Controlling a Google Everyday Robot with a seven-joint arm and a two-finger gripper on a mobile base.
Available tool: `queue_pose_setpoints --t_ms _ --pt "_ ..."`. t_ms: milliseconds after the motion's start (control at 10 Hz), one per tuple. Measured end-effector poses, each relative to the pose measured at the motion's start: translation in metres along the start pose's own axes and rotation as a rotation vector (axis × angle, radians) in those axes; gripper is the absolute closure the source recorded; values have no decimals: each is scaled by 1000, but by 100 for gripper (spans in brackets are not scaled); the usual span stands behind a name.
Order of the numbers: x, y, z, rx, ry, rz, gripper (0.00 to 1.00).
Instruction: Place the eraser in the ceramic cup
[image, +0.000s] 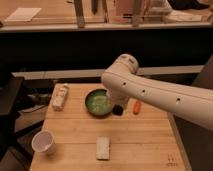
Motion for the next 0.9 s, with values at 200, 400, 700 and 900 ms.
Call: queue_pose_setpoints --t_ms 200,400,700,900 --pt "-4 -19 0 6 3 -17 100" --pt "-9 -45 -1 11 6 -38 100" --pt "-11 -57 0 9 8 -89 100" --pt "-11 -66 1 16 11 -106 99"
